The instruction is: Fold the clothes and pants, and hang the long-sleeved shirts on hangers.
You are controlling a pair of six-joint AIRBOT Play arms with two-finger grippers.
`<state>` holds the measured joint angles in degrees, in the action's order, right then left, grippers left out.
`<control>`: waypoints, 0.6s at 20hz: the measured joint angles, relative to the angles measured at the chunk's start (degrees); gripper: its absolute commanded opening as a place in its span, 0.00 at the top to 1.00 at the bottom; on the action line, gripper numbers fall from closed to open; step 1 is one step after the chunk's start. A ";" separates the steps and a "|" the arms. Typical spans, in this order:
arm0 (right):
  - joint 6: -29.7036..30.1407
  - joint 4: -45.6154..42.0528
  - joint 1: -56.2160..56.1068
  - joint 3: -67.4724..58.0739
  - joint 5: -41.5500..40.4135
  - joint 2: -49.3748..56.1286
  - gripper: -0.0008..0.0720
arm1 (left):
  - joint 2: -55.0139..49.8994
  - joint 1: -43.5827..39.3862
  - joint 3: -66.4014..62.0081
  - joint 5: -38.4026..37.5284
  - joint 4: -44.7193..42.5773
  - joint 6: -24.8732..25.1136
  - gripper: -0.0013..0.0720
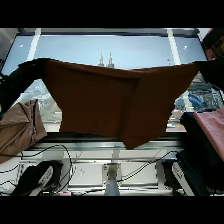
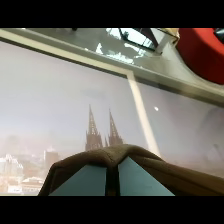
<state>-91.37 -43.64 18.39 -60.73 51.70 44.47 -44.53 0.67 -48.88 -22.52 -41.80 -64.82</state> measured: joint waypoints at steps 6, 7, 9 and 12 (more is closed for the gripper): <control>2.69 1.11 -6.99 0.00 -11.47 14.58 0.97 | -13.64 -6.62 -0.04 15.50 0.96 1.20 0.94; 3.04 1.01 -7.72 0.00 -12.83 16.70 0.97 | -15.17 -7.10 -0.04 16.85 0.96 1.22 0.94; 3.45 -0.24 -8.59 0.00 -14.08 19.87 0.97 | -17.16 -7.34 -0.04 17.90 0.48 1.31 0.95; 3.67 -4.37 -9.11 0.00 -12.76 22.43 0.97 | -18.75 -5.38 -0.04 15.28 -1.14 1.40 0.95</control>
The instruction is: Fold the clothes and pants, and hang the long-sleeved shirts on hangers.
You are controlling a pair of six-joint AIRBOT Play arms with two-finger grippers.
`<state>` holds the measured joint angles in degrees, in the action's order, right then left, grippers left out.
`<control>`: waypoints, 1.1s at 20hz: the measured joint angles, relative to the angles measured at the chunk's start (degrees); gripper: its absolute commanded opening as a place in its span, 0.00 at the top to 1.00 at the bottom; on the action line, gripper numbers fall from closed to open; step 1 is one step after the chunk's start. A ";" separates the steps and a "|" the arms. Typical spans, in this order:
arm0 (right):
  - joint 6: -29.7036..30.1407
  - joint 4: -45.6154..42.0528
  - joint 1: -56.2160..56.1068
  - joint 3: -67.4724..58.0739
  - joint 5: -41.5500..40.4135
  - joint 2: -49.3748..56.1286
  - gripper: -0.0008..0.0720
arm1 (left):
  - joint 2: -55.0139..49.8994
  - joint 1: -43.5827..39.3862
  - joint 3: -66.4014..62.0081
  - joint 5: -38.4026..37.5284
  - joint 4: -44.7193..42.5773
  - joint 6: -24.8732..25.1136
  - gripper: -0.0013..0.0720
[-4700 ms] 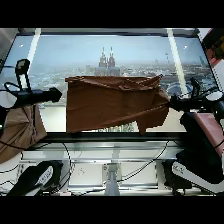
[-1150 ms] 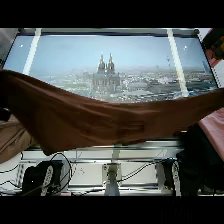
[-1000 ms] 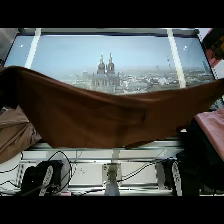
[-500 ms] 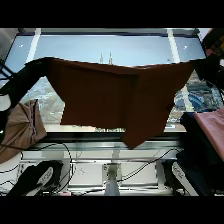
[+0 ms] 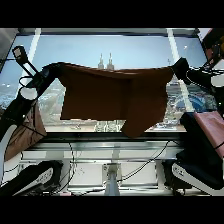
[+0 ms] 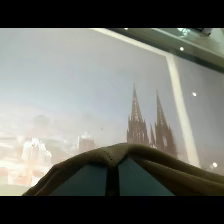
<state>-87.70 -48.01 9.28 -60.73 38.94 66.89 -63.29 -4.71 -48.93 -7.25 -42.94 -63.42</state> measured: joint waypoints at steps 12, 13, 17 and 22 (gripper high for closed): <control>0.09 -14.80 -0.33 2.86 12.81 5.84 0.97 | -9.92 8.35 0.00 -25.22 -6.32 -0.48 0.94; 0.09 -15.10 -0.33 3.21 13.20 6.05 0.97 | -10.23 8.44 -0.22 -25.86 -6.36 -0.48 0.94; 0.37 -14.40 -0.33 1.53 14.49 5.44 0.97 | -8.87 8.44 -3.39 -27.58 -6.32 -0.42 0.94; 3.50 -14.40 -0.33 -5.73 19.19 -2.25 0.97 | 1.27 8.44 -10.14 -31.12 -7.41 0.66 0.95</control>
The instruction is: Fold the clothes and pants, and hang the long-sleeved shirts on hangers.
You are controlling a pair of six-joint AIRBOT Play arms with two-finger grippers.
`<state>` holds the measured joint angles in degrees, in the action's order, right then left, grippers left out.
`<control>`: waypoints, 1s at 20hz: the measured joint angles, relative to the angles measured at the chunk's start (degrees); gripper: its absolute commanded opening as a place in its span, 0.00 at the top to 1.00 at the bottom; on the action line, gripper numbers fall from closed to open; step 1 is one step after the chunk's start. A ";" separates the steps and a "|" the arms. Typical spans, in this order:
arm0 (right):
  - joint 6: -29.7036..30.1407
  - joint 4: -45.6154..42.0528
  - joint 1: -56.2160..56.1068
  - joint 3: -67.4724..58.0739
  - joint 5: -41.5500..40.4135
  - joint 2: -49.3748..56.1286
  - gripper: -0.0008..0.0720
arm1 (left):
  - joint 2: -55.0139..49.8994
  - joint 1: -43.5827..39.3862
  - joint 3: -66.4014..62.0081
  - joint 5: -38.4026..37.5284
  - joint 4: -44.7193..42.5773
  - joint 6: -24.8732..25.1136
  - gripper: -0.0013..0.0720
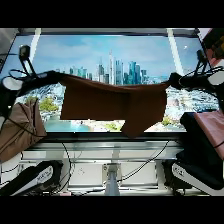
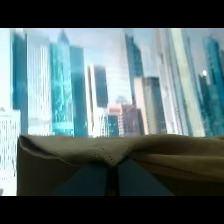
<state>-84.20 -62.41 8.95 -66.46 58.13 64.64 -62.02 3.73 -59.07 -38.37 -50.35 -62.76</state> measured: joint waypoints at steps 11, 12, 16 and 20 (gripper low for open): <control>1.57 -4.31 0.00 -20.50 14.10 -32.22 0.97 | 39.34 0.00 -6.36 -5.07 -11.76 -6.21 0.95; 1.01 -4.39 0.00 -21.79 14.34 -35.01 0.97 | 42.32 0.00 -6.43 -4.79 -12.46 -6.56 0.95; -1.99 -4.66 0.00 -24.37 15.13 -42.73 0.97 | 50.77 0.00 -6.54 -3.54 -13.97 -9.79 0.95; -3.93 -5.01 0.00 -25.09 14.67 -43.39 0.97 | 52.78 0.00 -6.51 -3.10 -14.53 -12.52 0.95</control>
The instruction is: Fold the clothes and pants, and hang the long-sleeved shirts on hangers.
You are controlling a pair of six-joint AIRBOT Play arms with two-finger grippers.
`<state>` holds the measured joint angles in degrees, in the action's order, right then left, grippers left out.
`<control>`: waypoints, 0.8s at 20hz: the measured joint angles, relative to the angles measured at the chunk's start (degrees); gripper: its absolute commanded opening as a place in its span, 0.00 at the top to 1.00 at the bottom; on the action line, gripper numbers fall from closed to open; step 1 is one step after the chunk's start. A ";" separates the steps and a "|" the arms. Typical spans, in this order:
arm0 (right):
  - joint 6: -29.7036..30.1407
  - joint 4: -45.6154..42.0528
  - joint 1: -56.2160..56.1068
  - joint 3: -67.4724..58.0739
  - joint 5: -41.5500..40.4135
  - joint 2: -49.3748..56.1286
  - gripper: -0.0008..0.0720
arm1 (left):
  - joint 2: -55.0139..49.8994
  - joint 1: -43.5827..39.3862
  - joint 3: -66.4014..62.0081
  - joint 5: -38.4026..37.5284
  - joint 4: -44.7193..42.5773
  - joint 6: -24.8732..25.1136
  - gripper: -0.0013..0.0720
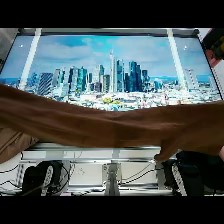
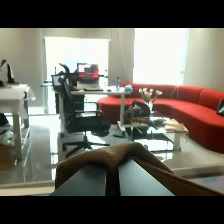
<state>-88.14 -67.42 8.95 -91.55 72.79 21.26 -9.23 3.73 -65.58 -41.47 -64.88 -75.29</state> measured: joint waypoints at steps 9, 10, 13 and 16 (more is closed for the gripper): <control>-0.79 0.52 -0.02 -0.15 4.00 24.85 0.97 | -19.17 -0.04 0.68 -6.27 0.02 -2.58 0.95; -0.79 0.96 -0.02 -0.13 5.46 28.85 0.97 | -23.06 -0.04 0.81 -8.81 0.20 -3.04 0.94; -0.37 2.03 -0.04 -0.17 7.98 41.03 0.97 | -36.02 -0.04 0.94 -13.77 0.68 -4.07 0.94; 0.13 2.60 -0.04 -0.17 7.04 51.78 0.97 | -49.88 -0.04 0.98 -13.81 0.81 -4.48 0.94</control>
<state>-88.01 -64.82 8.91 -91.72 79.83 73.03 -59.11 3.68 -64.60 -55.29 -64.07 -79.77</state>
